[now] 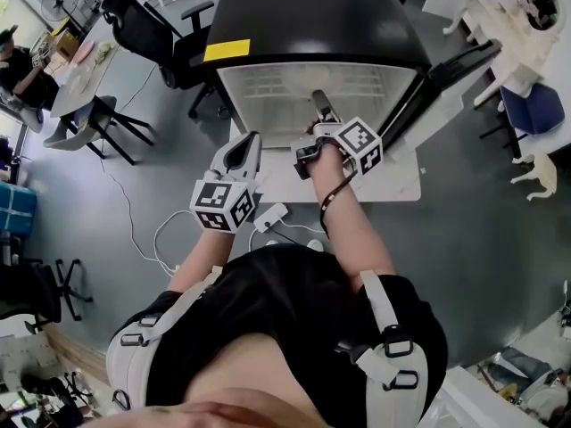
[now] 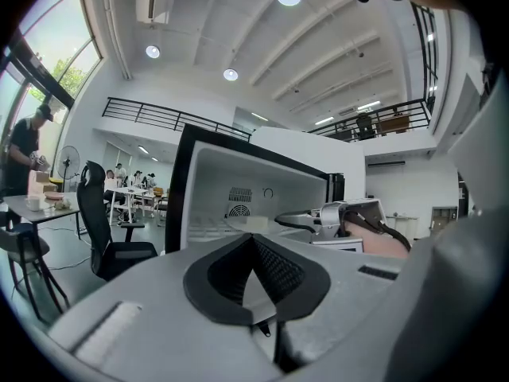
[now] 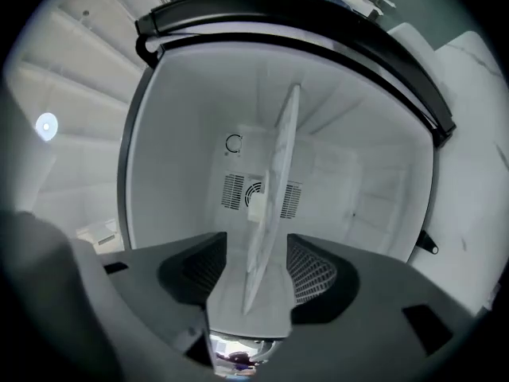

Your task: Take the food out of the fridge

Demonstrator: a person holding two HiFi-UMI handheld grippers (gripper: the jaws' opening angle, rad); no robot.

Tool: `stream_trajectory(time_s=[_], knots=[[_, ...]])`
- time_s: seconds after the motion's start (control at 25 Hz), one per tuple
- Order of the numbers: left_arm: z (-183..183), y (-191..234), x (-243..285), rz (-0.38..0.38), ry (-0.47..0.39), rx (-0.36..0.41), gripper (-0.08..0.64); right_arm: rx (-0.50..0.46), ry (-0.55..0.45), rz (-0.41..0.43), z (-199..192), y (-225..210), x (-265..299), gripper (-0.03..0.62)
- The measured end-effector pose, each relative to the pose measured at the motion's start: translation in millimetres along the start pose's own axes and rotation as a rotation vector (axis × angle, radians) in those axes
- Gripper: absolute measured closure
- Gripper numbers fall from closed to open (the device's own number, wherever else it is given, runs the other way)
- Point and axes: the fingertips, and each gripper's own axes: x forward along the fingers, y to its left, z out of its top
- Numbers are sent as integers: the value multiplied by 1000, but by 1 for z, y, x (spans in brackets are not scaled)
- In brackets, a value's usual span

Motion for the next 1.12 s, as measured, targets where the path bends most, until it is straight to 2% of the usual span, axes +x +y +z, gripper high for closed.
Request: stream_trajectory(time_s=[0.12, 0.28, 0.4, 0.6, 0.88, 1.12], knots=[[0, 7, -6, 18, 0, -1, 558, -13, -6, -37, 0, -5, 11, 377], [-2, 15, -14, 41, 5, -3, 558, 33, -15, -58, 3, -12, 19, 387], [-3, 18, -19, 51, 7, -4, 558, 54, -5, -70, 3, -14, 23, 480], [-5, 18, -22, 57, 14, -4, 558, 87, 12, -46, 2, -9, 22, 554], [-9, 13, -21, 46, 22, 2, 558, 118, 18, -18, 1, -8, 12, 558], [-9, 8, -18, 28, 21, -1, 558, 62, 42, 15, 1, 5, -5, 558]])
